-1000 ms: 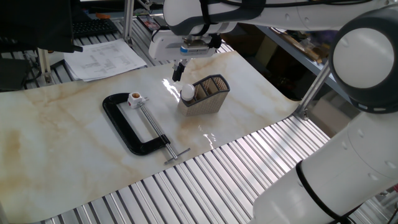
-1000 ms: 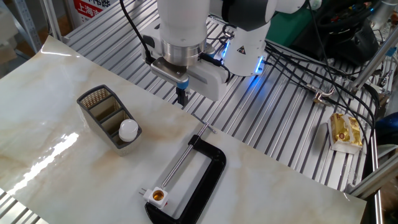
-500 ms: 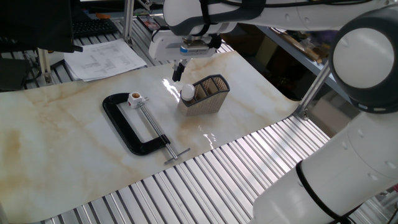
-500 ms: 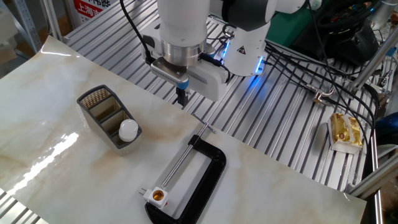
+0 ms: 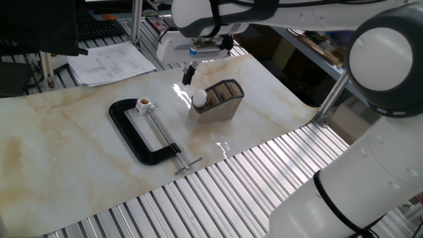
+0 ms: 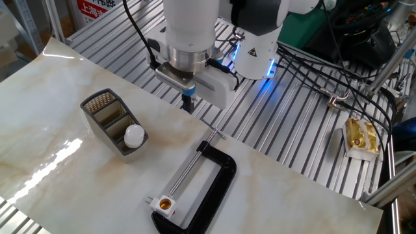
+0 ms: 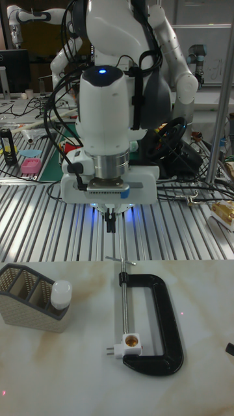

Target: Install the light bulb by rotating it

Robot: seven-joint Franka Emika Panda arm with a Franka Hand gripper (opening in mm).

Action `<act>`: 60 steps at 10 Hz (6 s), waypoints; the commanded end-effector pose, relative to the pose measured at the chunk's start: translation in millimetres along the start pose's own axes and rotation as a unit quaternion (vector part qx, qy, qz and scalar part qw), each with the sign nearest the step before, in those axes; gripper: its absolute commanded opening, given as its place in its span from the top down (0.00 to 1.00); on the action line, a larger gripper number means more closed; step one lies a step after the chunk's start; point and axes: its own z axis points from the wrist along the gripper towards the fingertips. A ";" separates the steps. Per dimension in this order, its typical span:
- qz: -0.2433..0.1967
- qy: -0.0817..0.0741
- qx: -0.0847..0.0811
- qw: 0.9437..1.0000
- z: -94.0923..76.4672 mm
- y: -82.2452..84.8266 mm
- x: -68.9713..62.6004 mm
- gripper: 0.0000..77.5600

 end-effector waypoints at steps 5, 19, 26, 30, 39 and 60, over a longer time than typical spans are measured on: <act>-0.010 -0.009 0.026 1.000 2.2 -6.9 -38.1 1.00; -0.031 0.003 0.084 0.996 8.5 -32.4 -90.3 1.00; -0.052 0.004 0.085 0.995 10.5 -38.9 -89.7 1.00; -0.056 0.006 0.082 0.995 12.3 -38.3 -87.6 1.00; -0.021 0.023 0.082 0.996 12.3 -38.3 -87.6 1.00; -0.020 0.010 0.105 0.994 57.3 -63.5 -118.7 0.00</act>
